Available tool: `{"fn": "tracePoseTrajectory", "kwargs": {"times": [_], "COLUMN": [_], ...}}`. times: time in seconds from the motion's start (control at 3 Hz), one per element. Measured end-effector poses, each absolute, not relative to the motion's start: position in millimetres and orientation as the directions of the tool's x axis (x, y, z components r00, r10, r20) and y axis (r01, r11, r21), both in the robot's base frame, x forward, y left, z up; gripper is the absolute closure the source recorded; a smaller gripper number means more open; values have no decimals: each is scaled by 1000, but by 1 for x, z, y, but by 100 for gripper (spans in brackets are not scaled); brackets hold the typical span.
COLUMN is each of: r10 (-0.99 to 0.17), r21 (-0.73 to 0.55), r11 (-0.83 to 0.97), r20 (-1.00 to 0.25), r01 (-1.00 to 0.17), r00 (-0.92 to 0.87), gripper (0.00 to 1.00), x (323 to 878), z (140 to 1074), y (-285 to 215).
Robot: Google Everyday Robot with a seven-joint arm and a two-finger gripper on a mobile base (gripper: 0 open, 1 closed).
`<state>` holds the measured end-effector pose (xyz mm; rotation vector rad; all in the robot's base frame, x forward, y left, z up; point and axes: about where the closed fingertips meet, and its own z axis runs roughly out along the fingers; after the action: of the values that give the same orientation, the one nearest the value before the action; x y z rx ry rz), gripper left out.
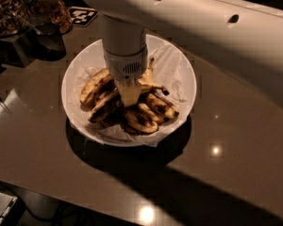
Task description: Pick banana from white bowl
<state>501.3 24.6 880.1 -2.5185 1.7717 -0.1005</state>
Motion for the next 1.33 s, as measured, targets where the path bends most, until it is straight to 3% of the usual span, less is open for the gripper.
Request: {"fn": "tracePoseTrajectory", "kwargs": {"times": [1.33], "r10": [-899], "r21": [-273], "r11": [-339], "r20": [-188], "r01": [-901], "r00": [395], "gripper": [100], "x": [437], "z": [974], "y": [23]}}
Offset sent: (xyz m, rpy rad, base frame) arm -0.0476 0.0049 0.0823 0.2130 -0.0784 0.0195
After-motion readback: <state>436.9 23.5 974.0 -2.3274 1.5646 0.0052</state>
